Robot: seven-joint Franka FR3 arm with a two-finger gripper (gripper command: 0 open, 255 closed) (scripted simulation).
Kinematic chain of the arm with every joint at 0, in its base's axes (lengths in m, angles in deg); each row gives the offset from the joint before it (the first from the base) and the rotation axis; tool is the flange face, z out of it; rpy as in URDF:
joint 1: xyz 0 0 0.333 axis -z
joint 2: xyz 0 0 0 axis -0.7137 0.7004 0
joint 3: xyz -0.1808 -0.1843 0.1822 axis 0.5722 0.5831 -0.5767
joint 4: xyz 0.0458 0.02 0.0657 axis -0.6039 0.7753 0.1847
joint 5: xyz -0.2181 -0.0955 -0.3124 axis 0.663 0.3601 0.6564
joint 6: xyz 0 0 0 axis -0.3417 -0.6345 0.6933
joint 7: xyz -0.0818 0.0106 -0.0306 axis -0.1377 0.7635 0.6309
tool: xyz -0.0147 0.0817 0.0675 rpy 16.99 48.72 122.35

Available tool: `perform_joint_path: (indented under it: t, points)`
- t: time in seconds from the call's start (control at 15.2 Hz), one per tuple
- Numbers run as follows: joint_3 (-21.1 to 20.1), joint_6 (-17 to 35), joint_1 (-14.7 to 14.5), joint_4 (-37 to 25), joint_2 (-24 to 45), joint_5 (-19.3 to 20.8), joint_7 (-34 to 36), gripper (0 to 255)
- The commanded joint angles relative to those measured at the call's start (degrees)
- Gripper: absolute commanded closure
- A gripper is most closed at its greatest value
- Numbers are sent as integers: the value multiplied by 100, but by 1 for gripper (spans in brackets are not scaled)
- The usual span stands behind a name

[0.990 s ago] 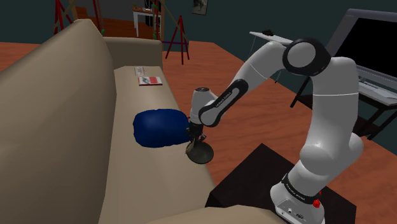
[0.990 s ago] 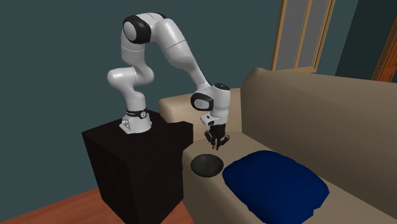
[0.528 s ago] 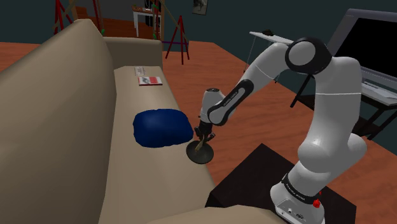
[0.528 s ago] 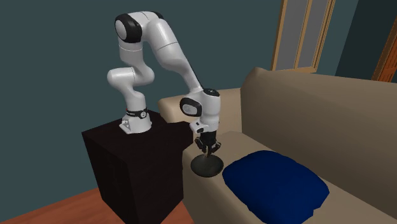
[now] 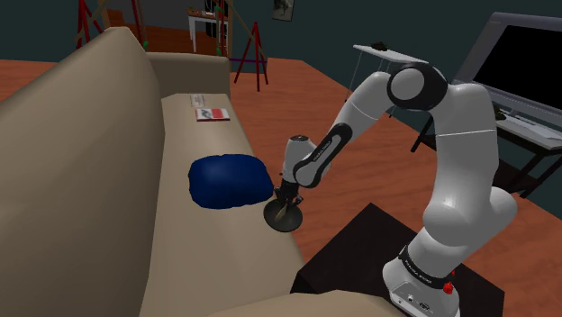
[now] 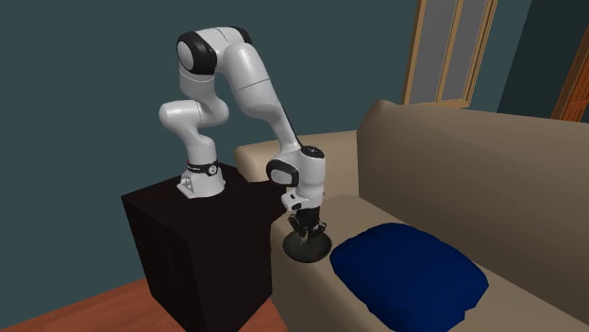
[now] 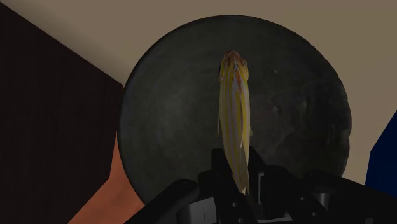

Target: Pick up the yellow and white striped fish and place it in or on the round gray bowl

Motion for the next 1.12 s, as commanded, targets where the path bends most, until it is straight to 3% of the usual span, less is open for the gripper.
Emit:
perform_joint_path:
  t: [0.0, 0.53, 0.59, 0.92, 1.06]
  points:
    - [82, 79, -77, -79, 150, 59, 43, 255]
    - [89, 86, -83, -84, 163, 63, 46, 255]
    - [89, 86, -83, -84, 163, 63, 46, 0]
    - [89, 86, -83, -84, 163, 63, 46, 0]
    - [-145, -188, 122, 32, -211, -107, -83, 0]
